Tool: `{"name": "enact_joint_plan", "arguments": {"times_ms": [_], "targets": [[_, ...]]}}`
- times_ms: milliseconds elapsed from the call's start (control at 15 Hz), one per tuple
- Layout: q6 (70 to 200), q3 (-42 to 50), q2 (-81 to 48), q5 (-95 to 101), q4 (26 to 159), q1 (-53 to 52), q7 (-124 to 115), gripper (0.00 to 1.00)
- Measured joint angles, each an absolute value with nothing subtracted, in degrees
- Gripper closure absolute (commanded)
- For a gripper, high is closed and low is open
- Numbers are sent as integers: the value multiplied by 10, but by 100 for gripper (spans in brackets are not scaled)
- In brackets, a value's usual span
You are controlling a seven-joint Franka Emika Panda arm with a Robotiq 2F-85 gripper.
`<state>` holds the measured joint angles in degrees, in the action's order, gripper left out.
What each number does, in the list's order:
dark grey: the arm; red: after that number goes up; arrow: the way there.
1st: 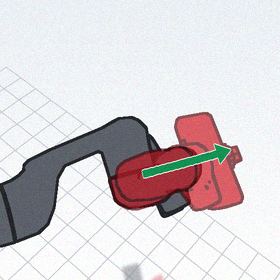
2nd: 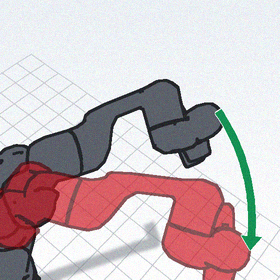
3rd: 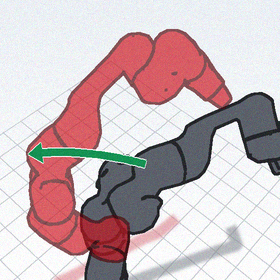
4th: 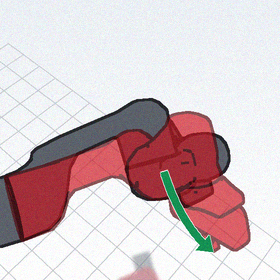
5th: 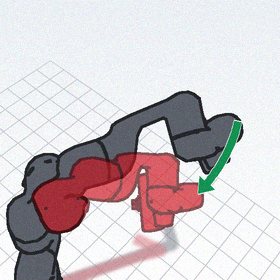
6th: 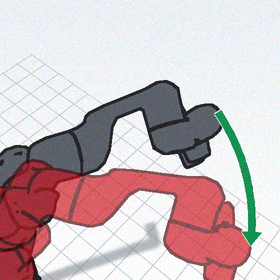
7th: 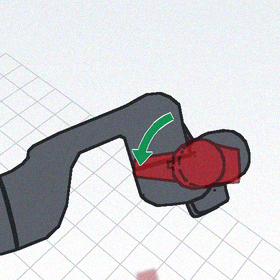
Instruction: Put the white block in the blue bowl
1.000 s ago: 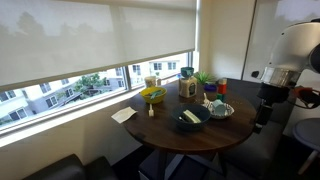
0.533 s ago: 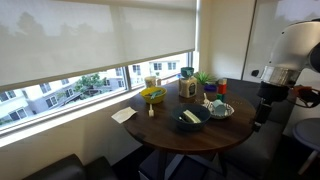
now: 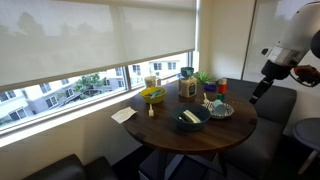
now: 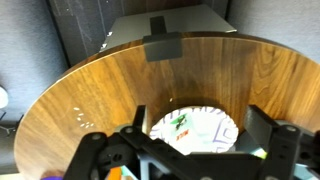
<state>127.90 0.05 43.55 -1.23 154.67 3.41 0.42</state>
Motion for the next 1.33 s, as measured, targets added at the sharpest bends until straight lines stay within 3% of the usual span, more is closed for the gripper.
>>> {"name": "enact_joint_plan", "arguments": {"times_ms": [467,1333], "targets": [[1296,2,444,119,1523,129,-12,0],[1337,41,427,112,1513,125,-11,0]]}}
